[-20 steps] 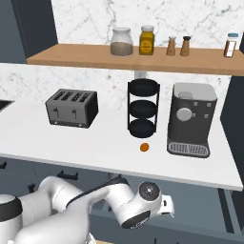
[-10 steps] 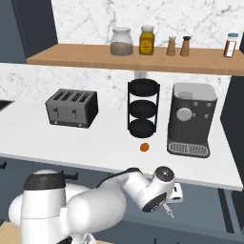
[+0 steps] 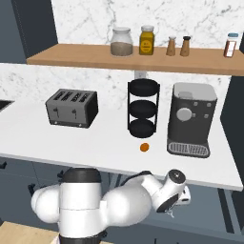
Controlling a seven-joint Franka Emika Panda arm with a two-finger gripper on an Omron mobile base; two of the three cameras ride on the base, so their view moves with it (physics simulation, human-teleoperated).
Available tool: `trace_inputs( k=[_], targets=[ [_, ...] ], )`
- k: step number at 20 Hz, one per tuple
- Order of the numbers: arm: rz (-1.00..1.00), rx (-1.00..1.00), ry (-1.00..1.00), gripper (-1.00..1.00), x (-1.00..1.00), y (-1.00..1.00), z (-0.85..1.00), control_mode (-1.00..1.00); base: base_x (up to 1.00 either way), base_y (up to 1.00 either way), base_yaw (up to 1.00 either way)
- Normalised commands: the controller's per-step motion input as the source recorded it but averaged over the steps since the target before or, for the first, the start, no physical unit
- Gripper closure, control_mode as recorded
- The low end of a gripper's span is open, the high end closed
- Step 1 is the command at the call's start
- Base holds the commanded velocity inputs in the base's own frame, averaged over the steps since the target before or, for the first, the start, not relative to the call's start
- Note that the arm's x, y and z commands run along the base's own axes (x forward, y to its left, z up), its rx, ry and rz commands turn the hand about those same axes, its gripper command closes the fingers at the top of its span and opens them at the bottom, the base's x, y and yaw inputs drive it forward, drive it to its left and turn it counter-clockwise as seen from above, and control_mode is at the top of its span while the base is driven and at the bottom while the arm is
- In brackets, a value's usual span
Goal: Pick the tongs from the drawer and place it on the counter.
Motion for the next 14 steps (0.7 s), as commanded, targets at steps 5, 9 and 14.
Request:
trace_inputs(
  k=[5,9,14],
  targets=[
    [0.03,0.04,0.00,-1.00,0.24,-0.25,-0.52,-1.00,0.00,0.00,0.00],
    [0.02,0.00,0.00,-1.00,0.12,-0.04,-0.69,-1.00,0.00,0.00,0.00],
    [0.03,0.00,0.01,1.00,0.15,0.00,-0.73,-1.00,0.00,0.00,0.00]
  ],
)
